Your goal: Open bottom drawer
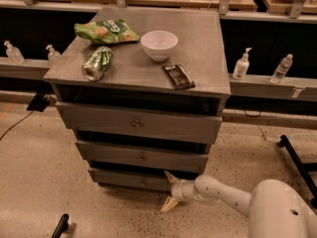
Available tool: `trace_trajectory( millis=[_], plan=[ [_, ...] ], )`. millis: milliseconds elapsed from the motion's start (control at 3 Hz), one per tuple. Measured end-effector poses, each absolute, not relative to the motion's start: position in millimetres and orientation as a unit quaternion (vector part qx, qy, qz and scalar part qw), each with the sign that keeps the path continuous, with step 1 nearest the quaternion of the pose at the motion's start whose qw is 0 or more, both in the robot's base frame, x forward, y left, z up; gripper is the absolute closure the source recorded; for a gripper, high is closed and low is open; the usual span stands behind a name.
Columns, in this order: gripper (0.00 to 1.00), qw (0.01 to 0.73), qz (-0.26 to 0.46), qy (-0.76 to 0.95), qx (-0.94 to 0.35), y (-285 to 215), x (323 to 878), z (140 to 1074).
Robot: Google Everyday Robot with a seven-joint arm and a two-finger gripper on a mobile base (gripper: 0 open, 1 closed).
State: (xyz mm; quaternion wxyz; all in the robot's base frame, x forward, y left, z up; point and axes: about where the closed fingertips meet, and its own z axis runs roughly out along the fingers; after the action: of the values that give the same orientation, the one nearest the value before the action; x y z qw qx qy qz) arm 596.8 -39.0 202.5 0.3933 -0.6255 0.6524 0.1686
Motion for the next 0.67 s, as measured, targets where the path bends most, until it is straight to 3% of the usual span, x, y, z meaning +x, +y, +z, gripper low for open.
trace_trajectory(
  millis=[667],
  plan=[
    [0.0,0.355,0.076,0.644,-0.673,-25.8,602.9,209.3]
  ],
)
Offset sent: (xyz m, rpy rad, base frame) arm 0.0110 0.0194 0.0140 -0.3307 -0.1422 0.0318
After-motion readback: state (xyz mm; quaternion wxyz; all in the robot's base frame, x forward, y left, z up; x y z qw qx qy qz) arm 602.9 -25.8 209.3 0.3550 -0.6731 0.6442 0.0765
